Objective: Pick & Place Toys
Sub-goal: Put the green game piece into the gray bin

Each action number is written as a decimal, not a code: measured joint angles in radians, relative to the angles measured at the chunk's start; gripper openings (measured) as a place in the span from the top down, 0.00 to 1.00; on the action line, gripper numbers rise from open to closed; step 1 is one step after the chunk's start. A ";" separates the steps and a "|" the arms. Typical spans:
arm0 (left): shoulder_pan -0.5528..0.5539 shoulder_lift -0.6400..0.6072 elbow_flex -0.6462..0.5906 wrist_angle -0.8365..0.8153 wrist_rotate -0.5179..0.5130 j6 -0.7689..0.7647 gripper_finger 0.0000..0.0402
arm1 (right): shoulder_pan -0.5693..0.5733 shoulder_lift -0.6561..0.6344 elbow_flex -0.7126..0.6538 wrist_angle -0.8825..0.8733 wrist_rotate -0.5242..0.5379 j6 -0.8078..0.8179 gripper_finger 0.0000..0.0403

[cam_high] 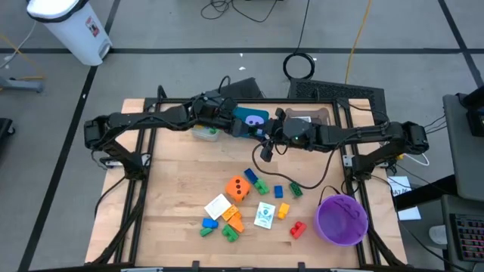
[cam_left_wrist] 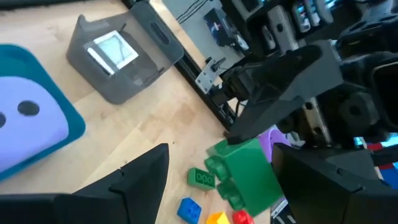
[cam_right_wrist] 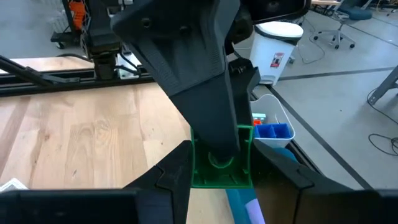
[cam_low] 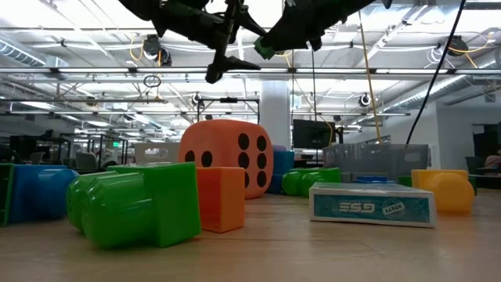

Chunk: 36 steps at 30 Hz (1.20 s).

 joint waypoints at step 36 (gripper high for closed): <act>-0.014 -0.001 0.000 0.168 0.215 -0.048 0.27 | -0.004 0.004 0.001 0.157 -0.019 -0.161 0.67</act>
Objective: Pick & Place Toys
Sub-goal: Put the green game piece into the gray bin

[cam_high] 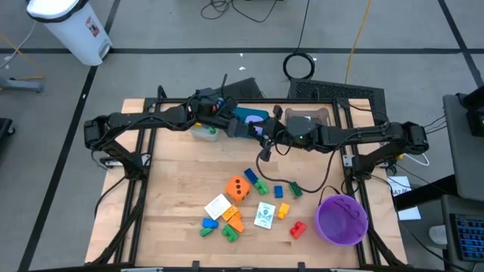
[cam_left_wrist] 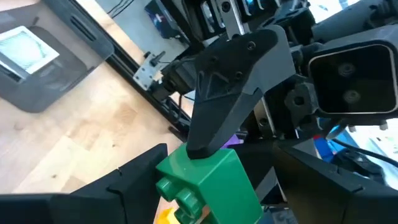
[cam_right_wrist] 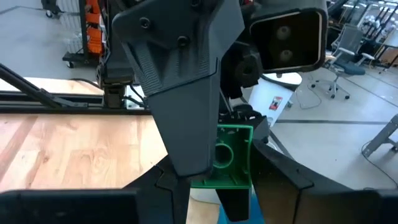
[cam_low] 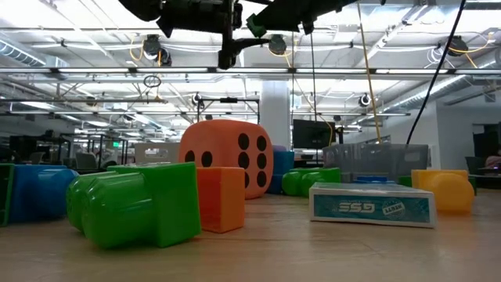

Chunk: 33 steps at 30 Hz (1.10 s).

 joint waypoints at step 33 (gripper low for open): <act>0.029 -0.001 0.000 0.048 0.064 -0.062 0.53 | -0.003 0.002 -0.001 0.069 -0.013 -0.043 0.56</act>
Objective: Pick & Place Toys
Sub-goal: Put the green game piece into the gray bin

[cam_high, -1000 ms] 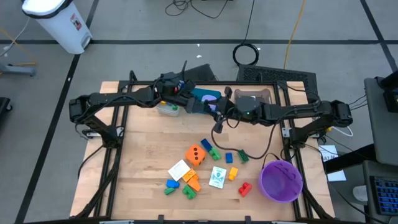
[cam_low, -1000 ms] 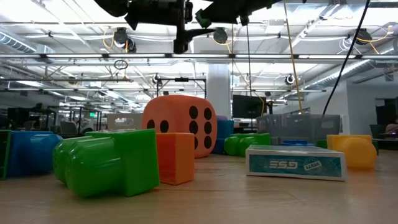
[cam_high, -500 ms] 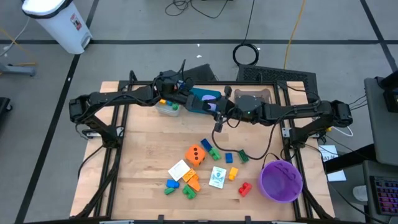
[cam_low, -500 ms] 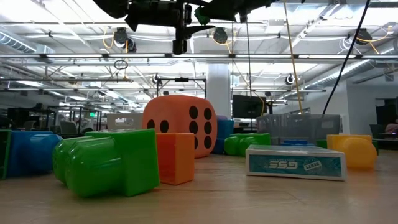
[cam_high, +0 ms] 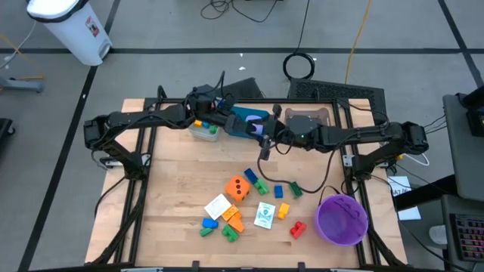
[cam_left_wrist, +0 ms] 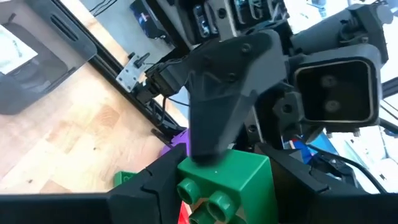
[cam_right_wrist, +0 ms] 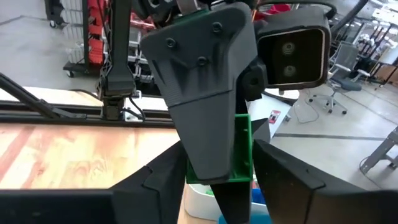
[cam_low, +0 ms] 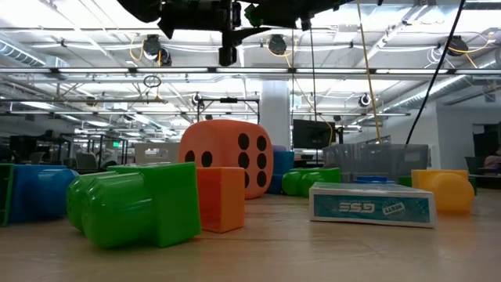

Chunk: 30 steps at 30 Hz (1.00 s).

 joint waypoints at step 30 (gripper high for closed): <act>0.204 -0.001 0.000 -0.009 0.164 0.072 0.53 | -0.007 -0.056 0.000 -0.110 0.007 0.028 0.42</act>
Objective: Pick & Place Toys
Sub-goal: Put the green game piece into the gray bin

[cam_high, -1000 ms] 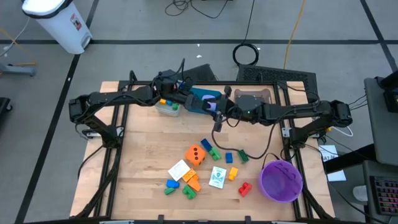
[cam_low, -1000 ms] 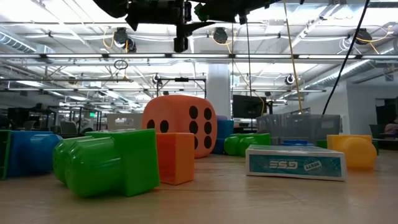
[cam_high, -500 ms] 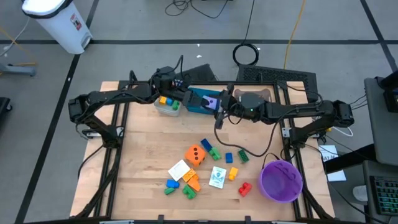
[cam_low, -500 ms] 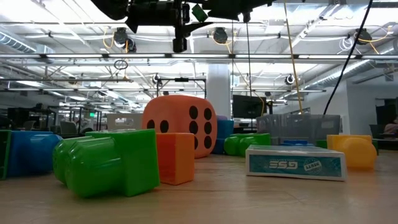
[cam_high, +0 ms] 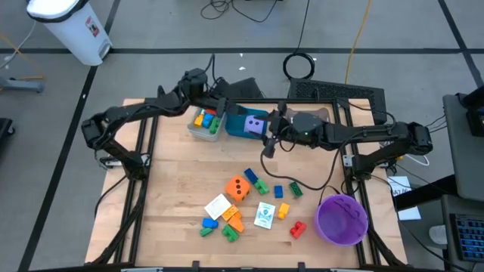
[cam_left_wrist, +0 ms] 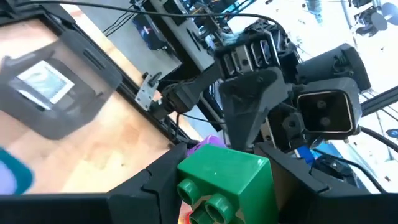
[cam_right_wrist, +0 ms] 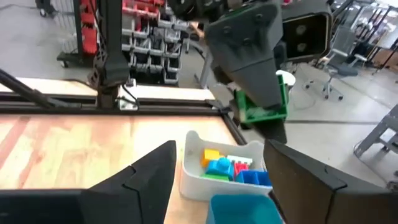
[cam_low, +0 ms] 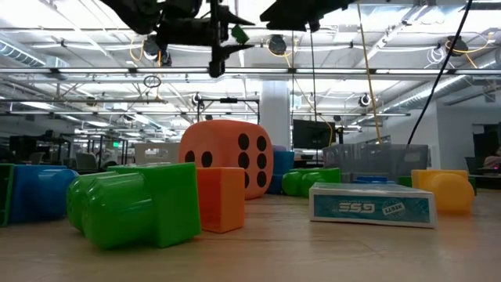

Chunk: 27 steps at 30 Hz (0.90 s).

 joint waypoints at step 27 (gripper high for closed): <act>0.181 0.001 0.000 -0.776 -0.802 0.557 0.53 | -0.033 0.000 0.000 -0.086 -0.002 0.050 0.45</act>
